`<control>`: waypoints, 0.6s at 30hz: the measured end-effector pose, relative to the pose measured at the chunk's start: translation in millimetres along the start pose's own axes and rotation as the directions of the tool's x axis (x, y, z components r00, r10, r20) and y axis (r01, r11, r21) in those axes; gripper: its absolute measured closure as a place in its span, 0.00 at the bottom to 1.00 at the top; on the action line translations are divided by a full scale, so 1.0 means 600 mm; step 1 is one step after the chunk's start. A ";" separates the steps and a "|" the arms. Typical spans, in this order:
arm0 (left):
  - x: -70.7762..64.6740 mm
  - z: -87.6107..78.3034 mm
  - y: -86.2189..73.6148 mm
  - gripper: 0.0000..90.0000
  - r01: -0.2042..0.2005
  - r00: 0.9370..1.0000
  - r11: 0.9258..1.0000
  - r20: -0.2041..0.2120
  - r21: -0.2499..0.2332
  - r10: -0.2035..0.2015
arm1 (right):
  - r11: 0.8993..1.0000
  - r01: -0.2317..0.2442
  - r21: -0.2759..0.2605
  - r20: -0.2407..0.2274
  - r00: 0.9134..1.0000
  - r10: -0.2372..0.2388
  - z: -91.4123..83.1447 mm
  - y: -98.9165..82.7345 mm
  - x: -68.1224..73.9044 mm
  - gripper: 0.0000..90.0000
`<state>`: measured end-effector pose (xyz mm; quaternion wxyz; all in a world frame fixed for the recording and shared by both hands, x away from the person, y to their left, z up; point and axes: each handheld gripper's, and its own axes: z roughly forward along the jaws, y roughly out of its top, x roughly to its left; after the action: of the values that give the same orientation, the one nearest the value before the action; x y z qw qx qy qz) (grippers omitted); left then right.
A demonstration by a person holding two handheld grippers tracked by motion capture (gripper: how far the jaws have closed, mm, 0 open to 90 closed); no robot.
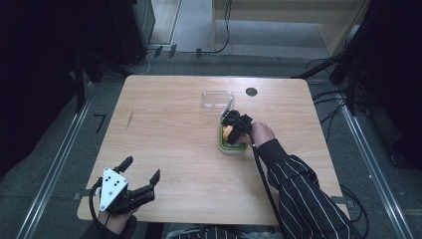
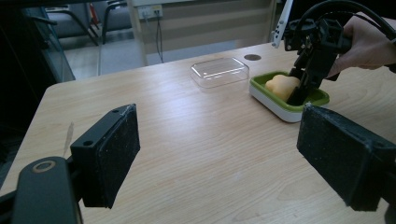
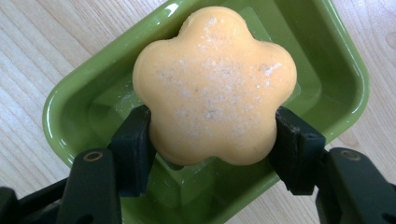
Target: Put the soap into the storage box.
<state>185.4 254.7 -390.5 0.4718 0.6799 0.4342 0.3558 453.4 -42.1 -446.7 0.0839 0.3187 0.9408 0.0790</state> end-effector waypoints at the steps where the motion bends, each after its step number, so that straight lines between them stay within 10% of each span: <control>1: -0.001 0.000 0.000 0.15 -0.003 1.000 1.000 0.001 0.003 0.003 | 1.000 0.000 0.000 0.000 1.000 0.000 0.000 0.000 0.000 0.43; 18: 0.000 -0.001 0.000 0.15 -0.002 1.000 1.000 0.002 -0.002 0.002 | 1.000 0.003 -0.028 0.027 1.000 -0.002 -0.030 -0.006 0.003 0.25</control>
<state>185.0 255.1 -390.5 0.4727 0.6802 0.4325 0.3560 446.1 -45.7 -430.0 0.1012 0.3174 0.9388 0.0879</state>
